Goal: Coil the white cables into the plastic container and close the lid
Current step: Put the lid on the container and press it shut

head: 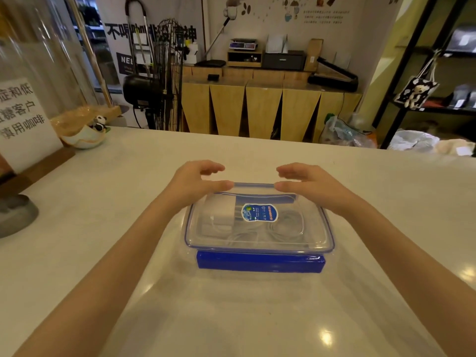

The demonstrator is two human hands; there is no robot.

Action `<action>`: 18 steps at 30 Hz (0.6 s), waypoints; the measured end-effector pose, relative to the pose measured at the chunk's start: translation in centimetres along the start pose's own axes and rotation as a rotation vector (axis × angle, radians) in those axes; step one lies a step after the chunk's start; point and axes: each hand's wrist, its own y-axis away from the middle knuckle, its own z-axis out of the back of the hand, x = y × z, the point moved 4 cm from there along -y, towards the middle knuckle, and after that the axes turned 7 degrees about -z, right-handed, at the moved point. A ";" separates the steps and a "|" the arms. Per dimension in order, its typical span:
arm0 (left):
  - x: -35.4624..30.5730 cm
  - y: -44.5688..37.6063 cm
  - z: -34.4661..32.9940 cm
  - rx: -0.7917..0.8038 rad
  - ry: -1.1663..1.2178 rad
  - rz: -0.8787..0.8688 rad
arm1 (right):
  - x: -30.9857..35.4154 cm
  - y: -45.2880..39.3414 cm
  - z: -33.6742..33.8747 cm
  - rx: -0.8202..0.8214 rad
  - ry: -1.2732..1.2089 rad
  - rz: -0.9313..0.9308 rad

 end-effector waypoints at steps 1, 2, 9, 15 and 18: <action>0.6 -0.1 -0.2 0.064 0.069 0.115 | -0.3 -0.4 -0.1 0.062 -0.019 -0.059; 1.1 -0.1 -0.4 0.131 0.156 0.225 | -0.7 -0.6 -0.1 0.118 -0.022 -0.119; 2.3 0.4 -1.5 0.302 0.599 0.422 | -1.9 -0.8 -0.6 0.245 -0.195 -0.259; 2.4 0.1 -1.1 0.056 0.643 0.216 | -1.5 -1.0 -0.2 0.038 -0.308 -0.083; 2.2 0.2 -1.1 0.022 0.712 0.191 | -1.6 -0.9 -0.4 0.072 -0.350 -0.105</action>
